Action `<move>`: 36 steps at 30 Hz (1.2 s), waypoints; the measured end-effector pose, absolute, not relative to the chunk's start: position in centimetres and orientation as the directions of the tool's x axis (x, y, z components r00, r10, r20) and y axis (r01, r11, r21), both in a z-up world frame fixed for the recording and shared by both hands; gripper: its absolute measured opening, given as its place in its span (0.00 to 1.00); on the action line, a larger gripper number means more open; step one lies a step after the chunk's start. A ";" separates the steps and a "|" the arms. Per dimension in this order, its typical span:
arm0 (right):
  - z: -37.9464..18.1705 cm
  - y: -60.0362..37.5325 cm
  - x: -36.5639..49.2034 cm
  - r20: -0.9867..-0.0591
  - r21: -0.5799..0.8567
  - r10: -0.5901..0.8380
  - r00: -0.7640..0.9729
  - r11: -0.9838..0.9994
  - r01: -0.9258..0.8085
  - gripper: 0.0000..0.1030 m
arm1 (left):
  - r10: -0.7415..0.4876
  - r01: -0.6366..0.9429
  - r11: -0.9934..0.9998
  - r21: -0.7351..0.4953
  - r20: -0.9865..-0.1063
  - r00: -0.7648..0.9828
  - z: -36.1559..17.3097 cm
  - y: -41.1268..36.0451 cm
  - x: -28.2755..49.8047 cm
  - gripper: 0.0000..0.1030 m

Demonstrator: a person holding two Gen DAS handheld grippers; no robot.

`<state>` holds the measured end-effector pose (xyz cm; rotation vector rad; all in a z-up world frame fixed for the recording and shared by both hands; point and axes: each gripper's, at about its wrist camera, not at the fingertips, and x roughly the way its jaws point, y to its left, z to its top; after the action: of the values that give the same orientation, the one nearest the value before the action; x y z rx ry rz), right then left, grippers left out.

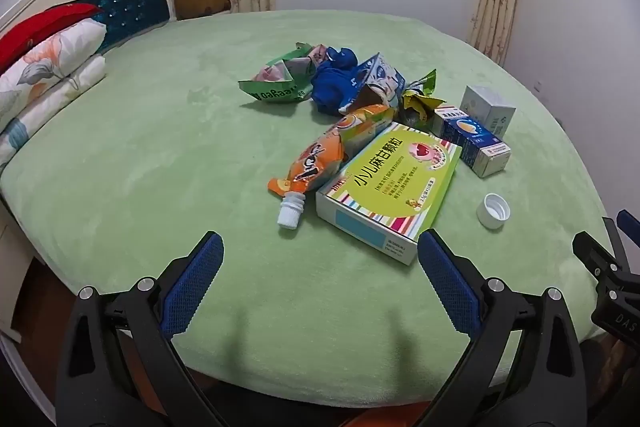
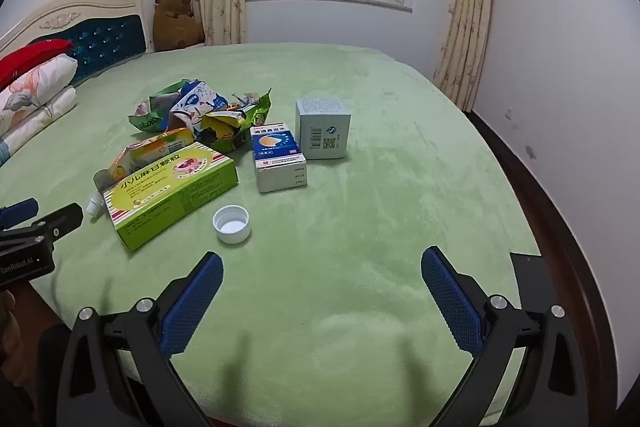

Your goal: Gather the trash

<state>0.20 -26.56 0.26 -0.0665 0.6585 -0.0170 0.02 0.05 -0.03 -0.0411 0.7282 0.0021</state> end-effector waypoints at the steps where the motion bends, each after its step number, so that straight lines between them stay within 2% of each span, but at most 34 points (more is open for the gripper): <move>1: 0.3 -26.7 0.2 -0.612 -0.068 -0.037 0.790 0.998 -0.006 0.95 | -0.016 -0.016 0.999 -0.043 -0.668 0.744 0.0 0.1 0.0 0.92; 3: 0.2 -27.0 0.3 -0.616 -0.041 -0.019 0.787 0.999 -0.007 0.95 | -0.025 -0.015 0.999 -0.053 -0.671 0.741 -0.1 0.2 -0.1 0.92; 5: 0.2 -27.0 0.3 -0.614 -0.040 -0.016 0.789 0.999 -0.011 0.95 | -0.007 -0.001 1.000 -0.011 -0.698 0.717 -0.6 -0.7 0.9 0.92; 10: 0.0 -26.1 0.3 -0.607 -0.062 -0.021 0.794 0.998 -0.020 0.95 | -0.023 0.015 1.000 -0.017 -0.674 0.739 -0.6 -0.6 0.1 0.92; 23: -0.6 -26.3 0.4 -0.643 -0.016 0.016 0.766 0.999 -0.033 0.95 | -0.065 0.051 0.998 -0.040 -0.691 0.720 -1.1 -0.5 0.2 0.92; 36: -0.9 -26.0 0.6 -0.651 -0.021 0.019 0.759 0.999 -0.042 0.95 | -0.045 0.038 0.999 -0.026 -0.690 0.723 -1.2 -0.3 0.2 0.92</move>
<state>0.56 -26.00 -0.88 -0.0346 0.7082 0.0332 0.17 -0.32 -1.18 -0.0103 0.7616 -0.0457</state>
